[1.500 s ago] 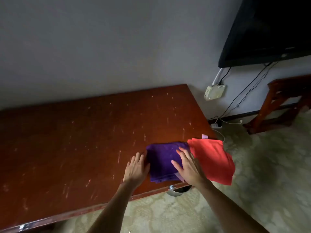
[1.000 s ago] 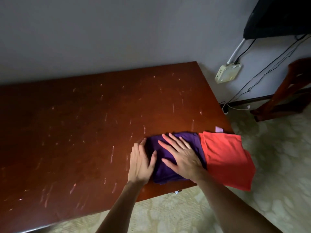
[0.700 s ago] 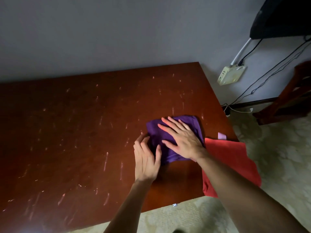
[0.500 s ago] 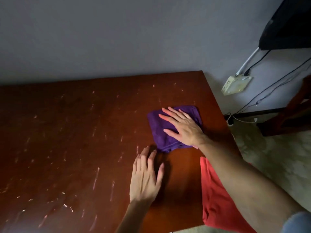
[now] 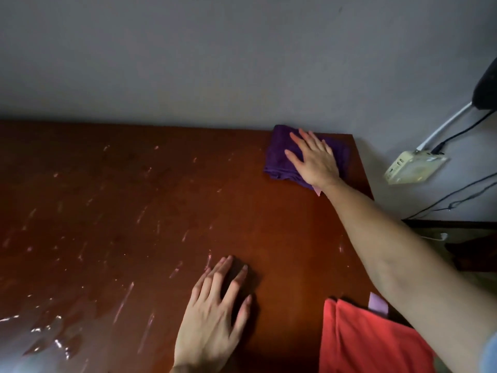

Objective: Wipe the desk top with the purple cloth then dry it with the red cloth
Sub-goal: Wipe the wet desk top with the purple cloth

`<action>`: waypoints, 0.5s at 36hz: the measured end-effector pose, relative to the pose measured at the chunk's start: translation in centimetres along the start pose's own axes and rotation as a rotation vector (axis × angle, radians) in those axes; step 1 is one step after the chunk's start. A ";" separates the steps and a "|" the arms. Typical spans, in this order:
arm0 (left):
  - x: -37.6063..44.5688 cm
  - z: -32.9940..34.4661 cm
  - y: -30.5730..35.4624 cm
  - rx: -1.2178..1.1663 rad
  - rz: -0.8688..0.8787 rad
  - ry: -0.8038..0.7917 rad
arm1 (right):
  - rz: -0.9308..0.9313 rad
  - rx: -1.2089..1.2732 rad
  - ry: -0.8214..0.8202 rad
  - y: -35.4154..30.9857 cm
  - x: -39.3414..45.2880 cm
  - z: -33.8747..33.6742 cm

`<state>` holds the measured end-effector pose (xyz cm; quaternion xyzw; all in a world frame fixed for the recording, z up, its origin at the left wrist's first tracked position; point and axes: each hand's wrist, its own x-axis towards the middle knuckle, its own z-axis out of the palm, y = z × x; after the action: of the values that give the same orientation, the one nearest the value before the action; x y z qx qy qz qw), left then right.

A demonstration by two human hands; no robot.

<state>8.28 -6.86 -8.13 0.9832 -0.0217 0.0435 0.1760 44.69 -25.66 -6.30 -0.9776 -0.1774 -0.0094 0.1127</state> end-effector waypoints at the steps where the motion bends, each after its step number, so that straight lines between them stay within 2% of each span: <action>1: 0.0 -0.1 0.0 -0.003 -0.005 -0.008 | 0.014 -0.001 -0.006 -0.1 -0.3 0.0; 5: 0.1 -0.4 0.0 -0.018 -0.017 -0.025 | 0.030 -0.024 -0.017 -0.3 -4.3 -0.4; 14: -0.3 -0.5 0.4 -0.015 -0.014 -0.058 | -0.186 -0.119 -0.057 3.8 -20.8 -1.8; 18: -0.4 -0.7 0.7 0.002 -0.006 -0.067 | -0.276 -0.154 -0.060 4.7 -25.5 -1.9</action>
<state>7.77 -7.25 -7.26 0.9843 -0.0248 0.0102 0.1743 22.45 -39.13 -6.93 -0.9495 -0.3122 -0.0090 0.0298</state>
